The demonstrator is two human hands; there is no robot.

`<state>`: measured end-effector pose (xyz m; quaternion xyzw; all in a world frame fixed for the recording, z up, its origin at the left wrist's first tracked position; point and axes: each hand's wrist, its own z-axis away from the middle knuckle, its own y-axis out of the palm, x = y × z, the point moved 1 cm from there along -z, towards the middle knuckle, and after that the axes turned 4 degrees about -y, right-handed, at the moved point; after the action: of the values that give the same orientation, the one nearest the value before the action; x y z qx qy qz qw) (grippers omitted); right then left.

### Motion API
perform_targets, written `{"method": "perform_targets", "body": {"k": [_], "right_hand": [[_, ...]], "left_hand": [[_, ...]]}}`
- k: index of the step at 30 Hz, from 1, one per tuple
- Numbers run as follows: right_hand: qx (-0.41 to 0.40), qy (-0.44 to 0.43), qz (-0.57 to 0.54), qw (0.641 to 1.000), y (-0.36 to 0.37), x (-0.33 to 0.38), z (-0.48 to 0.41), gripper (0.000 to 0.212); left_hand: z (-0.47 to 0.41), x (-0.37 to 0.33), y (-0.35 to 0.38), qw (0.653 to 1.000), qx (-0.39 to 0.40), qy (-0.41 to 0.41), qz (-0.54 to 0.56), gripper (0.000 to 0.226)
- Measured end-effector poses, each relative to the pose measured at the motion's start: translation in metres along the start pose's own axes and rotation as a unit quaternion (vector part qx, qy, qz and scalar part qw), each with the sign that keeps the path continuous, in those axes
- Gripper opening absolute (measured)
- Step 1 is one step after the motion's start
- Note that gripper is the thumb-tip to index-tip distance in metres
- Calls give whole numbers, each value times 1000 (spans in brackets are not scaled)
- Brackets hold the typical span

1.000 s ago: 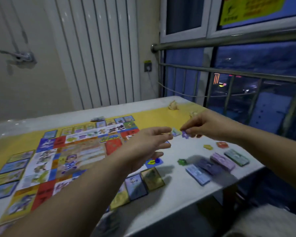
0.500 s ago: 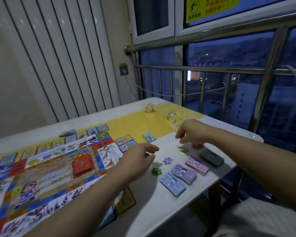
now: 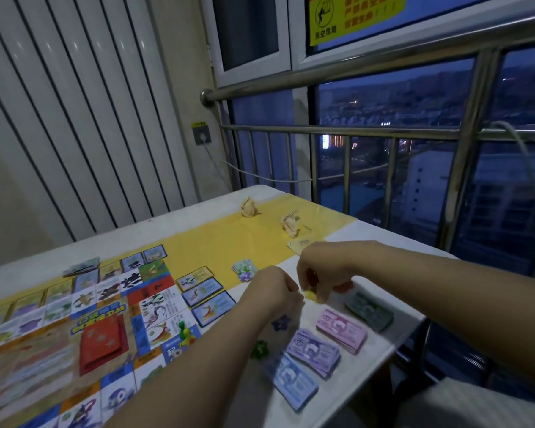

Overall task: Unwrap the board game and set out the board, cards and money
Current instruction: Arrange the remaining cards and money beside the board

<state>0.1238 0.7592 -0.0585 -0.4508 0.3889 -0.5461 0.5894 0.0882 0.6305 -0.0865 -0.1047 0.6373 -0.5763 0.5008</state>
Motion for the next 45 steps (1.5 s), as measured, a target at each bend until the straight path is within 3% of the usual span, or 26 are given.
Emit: {"method": "perform_targets", "body": {"k": [3, 13, 25, 31, 45], "right_hand": [[17, 7, -8, 1000, -4, -3, -4, 32], [111, 31, 15, 993, -8, -9, -21, 35], [104, 53, -4, 993, -2, -13, -21, 42], [95, 54, 20, 994, -3, -9, -18, 44], [84, 64, -43, 993, 1, -12, -14, 39]], "left_hand": [[-11, -4, 6, 999, 7, -16, 27, 10], [-27, -2, 12, 996, 50, -35, 67, 10], [-25, -3, 15, 997, 36, -33, 54, 27], [-26, -2, 14, 997, 48, -29, 62, 20], [-24, 0, 16, 997, 30, -27, 65, 13]]}}
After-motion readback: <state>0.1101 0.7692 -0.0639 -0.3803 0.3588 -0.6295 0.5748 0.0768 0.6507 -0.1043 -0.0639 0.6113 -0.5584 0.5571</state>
